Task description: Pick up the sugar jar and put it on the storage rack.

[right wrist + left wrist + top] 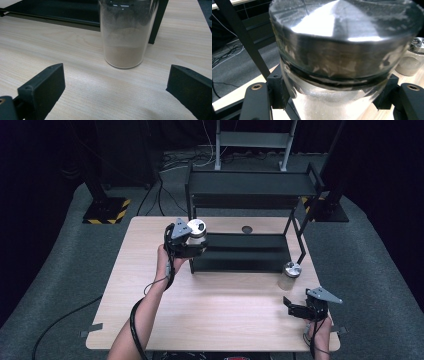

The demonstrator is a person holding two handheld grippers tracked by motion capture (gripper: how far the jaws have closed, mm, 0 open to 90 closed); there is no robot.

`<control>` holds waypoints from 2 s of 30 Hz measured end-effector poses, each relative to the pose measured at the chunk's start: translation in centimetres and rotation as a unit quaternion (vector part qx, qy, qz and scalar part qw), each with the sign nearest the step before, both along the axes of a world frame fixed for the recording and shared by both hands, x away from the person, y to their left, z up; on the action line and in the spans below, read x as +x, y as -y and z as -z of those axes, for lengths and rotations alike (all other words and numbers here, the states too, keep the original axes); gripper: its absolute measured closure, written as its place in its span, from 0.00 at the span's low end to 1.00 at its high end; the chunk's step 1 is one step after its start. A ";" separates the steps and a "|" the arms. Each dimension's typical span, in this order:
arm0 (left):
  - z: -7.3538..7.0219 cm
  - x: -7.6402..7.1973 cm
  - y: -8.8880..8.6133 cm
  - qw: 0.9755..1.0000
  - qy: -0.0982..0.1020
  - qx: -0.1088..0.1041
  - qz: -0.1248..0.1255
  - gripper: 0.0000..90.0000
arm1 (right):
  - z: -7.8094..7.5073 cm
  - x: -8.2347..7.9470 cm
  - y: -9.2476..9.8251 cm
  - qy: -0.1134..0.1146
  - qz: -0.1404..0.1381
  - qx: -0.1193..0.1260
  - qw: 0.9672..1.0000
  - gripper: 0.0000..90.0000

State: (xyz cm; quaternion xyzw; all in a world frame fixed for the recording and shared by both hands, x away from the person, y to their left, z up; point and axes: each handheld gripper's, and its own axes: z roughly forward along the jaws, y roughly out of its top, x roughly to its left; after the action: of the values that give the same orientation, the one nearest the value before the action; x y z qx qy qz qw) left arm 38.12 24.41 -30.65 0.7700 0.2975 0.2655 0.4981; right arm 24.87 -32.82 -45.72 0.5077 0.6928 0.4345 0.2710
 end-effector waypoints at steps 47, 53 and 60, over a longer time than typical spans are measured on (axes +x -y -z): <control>-4.7 2.8 1.3 1.000 0.010 -0.012 0.011 0.34 | 0.1 -0.1 0.0 0.003 -0.001 0.000 1.000 0.01; -5.4 3.1 1.3 1.000 0.010 -0.013 0.012 0.34 | 0.1 -0.1 0.0 0.003 -0.001 0.001 1.000 0.01; -6.5 3.0 1.1 1.000 0.017 -0.013 0.014 0.34 | 0.1 -0.1 0.0 0.003 -0.001 0.001 1.000 0.01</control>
State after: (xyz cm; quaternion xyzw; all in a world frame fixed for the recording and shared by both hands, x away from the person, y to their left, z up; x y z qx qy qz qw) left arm 41.09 23.29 -24.11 0.7630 0.2816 0.2675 0.5167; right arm 24.79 -32.85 -45.80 0.5061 0.6919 0.4371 0.2722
